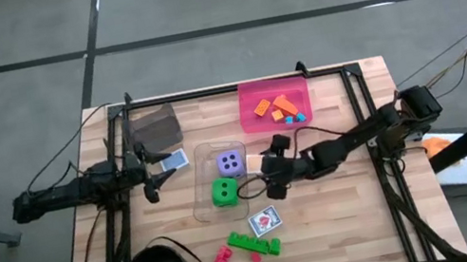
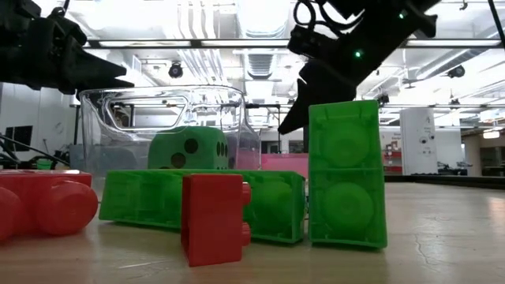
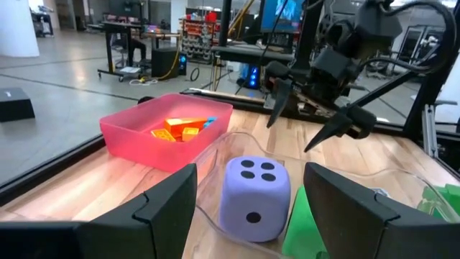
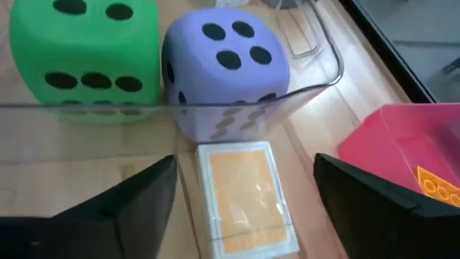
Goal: Pick & Place Toys
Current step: Put the yellow deck of cards into the black bin
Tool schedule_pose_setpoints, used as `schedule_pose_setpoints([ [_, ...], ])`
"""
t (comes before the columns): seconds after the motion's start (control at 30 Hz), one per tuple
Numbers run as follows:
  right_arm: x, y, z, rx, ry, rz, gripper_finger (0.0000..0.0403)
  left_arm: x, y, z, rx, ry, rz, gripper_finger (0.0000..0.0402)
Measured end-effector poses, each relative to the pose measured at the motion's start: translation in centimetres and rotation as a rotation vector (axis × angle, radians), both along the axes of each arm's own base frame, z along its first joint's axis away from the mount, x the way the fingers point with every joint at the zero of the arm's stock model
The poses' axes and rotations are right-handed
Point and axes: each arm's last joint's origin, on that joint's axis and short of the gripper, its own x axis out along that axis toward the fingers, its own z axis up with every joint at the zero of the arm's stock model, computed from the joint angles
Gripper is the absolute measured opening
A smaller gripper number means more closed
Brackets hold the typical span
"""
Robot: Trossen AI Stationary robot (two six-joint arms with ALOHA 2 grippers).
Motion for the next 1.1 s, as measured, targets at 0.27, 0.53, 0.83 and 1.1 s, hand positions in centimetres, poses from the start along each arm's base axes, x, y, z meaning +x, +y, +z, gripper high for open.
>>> schedule_pose_setpoints([
  [0.27,-0.3,-0.3,0.2,0.011,0.15,-0.006,0.0397,0.0,0.0,0.0,-0.001,0.006,0.0,0.0258],
  [0.53,-0.6,-1.1,-0.1,0.042,0.215,0.0,0.0377,0.0,0.0,0.0,-0.008,0.005,0.0,0.0258],
  [0.83,-0.2,-3.5,-1.2,0.15,0.272,0.022,0.0376,0.0,0.0,-0.1,-0.009,0.005,0.0,0.0258],
  [1.1,0.3,-5.9,-3.1,0.18,0.342,0.022,0.0375,0.0,0.0,-0.1,-0.009,0.006,0.0,0.0258],
])
